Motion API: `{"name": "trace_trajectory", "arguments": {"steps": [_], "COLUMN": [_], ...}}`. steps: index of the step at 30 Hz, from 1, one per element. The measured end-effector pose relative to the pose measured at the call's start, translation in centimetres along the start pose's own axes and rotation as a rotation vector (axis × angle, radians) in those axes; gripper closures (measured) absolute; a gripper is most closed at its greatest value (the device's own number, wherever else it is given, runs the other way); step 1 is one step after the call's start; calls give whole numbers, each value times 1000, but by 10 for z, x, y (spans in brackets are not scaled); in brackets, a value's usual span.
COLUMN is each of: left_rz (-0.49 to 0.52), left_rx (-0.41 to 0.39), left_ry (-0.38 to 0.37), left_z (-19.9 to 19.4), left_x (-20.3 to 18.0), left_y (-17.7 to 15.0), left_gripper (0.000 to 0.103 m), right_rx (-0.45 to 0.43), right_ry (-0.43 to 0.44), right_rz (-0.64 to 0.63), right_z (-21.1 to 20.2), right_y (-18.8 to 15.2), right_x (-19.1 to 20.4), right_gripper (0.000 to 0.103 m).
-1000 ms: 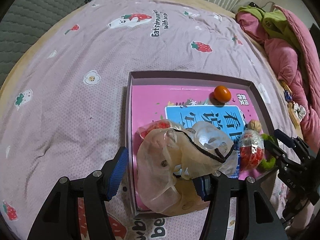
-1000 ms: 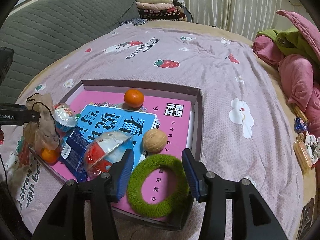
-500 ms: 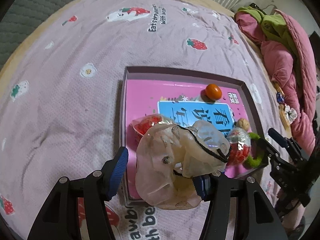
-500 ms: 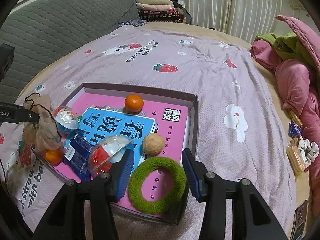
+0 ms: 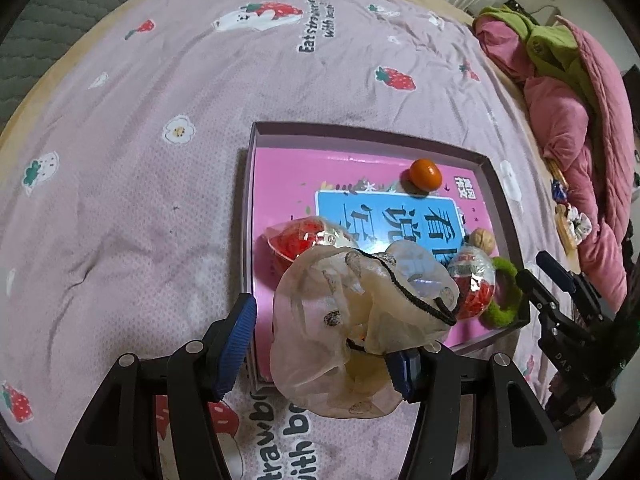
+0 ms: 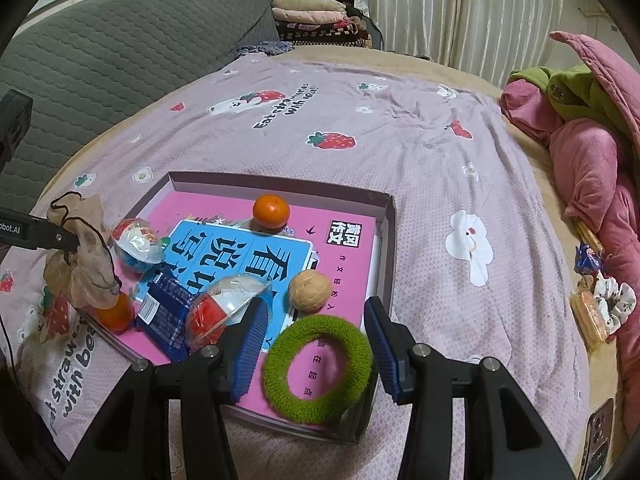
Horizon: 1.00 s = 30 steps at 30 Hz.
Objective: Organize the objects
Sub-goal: 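Open the right gripper to drop the walnut onto the workbook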
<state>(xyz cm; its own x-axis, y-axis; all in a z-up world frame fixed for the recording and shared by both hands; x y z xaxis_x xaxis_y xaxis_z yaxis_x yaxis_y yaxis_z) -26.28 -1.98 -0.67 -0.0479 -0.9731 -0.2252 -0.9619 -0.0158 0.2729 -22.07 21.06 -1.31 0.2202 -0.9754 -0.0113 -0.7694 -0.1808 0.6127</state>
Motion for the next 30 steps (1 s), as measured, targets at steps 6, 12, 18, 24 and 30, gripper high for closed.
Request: {"name": "trace_trajectory", "arguments": {"steps": [6, 12, 18, 24, 30], "left_rz": [-6, 2, 0, 5, 10], "left_rx": [-3, 0, -5, -70, -85], "left_ry": [-3, 0, -11, -7, -7], "left_z": [2, 3, 1, 1, 12], "left_x": [0, -2, -4, -5, -7], "left_y": [0, -1, -1, 6, 8], "left_gripper": [42, 42, 42, 42, 42], "right_rx": [0, 7, 11, 5, 15], "right_ry": [4, 6, 13, 14, 14], "right_rz": [7, 5, 6, 12, 12], "right_z": [-2, -1, -1, -2, 0], "right_y": [0, -2, -4, -5, -8], "right_x": [-1, -1, -1, -2, -3], "right_gripper": [53, 53, 53, 53, 53]}}
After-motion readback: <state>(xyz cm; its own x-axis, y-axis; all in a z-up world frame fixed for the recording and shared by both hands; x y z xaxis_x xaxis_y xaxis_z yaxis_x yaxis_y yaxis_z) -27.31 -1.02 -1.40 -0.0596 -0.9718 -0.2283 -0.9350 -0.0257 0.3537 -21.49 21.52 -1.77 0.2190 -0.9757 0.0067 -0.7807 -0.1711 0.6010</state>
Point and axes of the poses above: each gripper's, at about its wrist camera, not at the fingertips, and z roughly the way its jaws point, x to its left, y to its top, the point moved 6 cm from there along z, roughly the way its jaws point, and after that the axes turned 1 degree about -z, right-handed, at the moved point
